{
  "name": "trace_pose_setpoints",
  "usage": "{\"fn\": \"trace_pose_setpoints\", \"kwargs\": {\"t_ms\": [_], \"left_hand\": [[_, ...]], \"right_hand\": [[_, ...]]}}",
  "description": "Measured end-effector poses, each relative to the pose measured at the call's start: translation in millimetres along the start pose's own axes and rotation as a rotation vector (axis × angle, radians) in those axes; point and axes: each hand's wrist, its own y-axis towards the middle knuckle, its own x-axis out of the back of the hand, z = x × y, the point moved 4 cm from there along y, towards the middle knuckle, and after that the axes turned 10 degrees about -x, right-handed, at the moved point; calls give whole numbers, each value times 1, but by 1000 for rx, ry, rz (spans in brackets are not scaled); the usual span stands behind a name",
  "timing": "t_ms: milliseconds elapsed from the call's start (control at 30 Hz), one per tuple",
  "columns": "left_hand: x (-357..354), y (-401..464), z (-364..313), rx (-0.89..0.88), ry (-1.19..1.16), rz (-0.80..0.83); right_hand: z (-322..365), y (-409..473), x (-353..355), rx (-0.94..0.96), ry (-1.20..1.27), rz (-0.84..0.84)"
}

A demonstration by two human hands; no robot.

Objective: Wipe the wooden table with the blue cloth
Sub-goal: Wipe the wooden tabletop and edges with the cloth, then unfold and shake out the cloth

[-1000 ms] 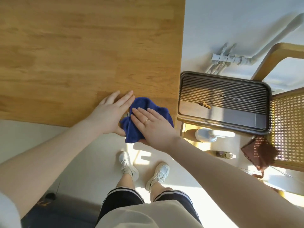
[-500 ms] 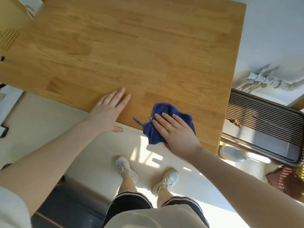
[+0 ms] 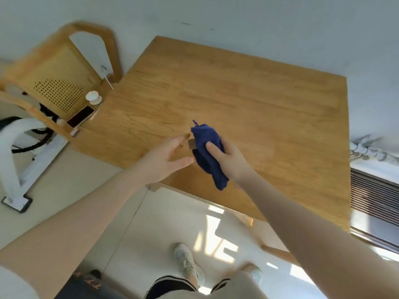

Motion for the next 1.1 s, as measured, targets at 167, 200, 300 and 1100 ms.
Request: {"fn": "trace_pose_setpoints", "kwargs": {"t_ms": [167,200,300,1100], "left_hand": [[16,15,-20,1,-278,-161],[19,19,-25,0,-310,-217],[27,27,-36,9,-411,-324],[259,-172,180,387,-501,-779]], "right_hand": [[42,3,-18,-11,225,112],[49,4,-19,22,225,120],[67,7,-15,88,192,135],[204,122,-302,131,-352,527]]}}
